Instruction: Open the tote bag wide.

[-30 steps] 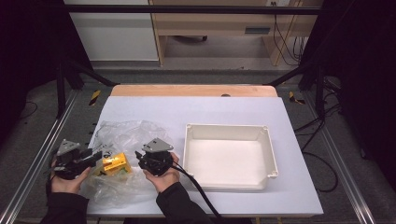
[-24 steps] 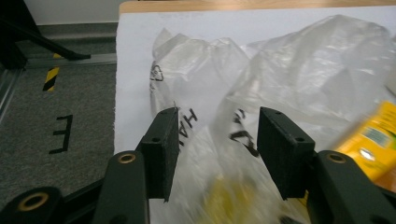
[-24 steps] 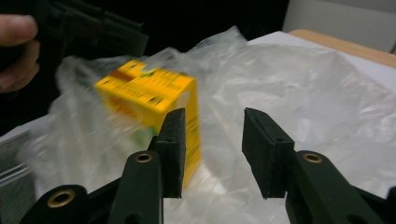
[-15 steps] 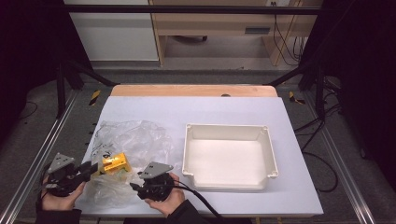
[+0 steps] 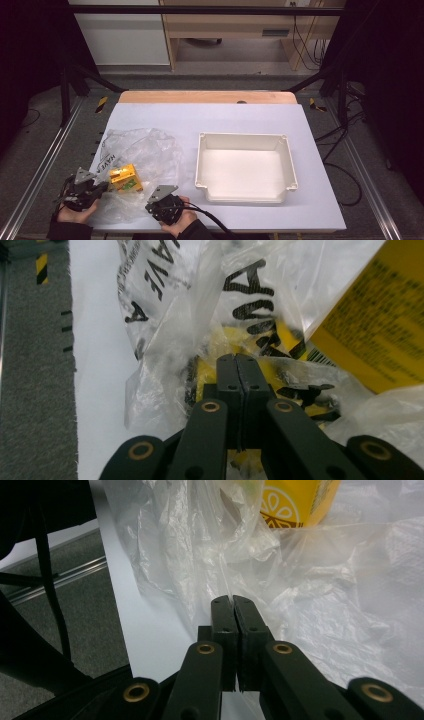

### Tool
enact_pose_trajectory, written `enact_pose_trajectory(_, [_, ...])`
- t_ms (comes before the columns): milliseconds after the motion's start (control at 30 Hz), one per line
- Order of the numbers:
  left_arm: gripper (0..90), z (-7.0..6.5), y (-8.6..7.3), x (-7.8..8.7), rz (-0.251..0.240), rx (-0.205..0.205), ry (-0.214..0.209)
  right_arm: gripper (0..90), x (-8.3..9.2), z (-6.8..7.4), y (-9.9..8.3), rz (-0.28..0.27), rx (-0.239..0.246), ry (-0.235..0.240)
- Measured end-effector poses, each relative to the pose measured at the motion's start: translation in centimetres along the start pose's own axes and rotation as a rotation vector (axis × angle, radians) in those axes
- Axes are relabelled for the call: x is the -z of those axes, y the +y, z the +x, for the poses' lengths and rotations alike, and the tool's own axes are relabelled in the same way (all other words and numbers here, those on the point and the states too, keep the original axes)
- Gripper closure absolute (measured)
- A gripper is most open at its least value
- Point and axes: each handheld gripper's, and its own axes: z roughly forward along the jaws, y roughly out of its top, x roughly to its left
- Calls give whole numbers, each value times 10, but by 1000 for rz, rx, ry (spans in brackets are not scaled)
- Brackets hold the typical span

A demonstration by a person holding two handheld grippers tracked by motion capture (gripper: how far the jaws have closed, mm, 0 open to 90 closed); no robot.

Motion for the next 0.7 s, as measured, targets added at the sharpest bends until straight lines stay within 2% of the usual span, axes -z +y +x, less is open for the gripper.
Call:
enact_pose_trajectory(167, [862, 0, -1, -2, 6, -10, -5, 854, -1, 0, 0, -1, -6, -2])
enact_pose_trajectory(267, [761, 3, 0, 2, -16, 9, -2, 796, 0, 0, 0, -11, -5, -8])
enact_pose_trajectory(333, [699, 5, 1, 8, -61, 31, -6, 752, 4, -1, 1, -41, -1, -9])
enact_pose_trajectory(467, [573, 8, 3, 26, -197, 89, -10, 668, 16, -3, 7, -113, -1, -22])
enact_pose_trajectory(533, [546, 9, 4, 34, -257, 113, -14, 640, 21, -4, 9, -140, 7, -29])
enact_pose_trajectory(700, [500, 10, 7, 49, -351, 128, -31, 594, 32, -5, 16, -186, 8, -24])
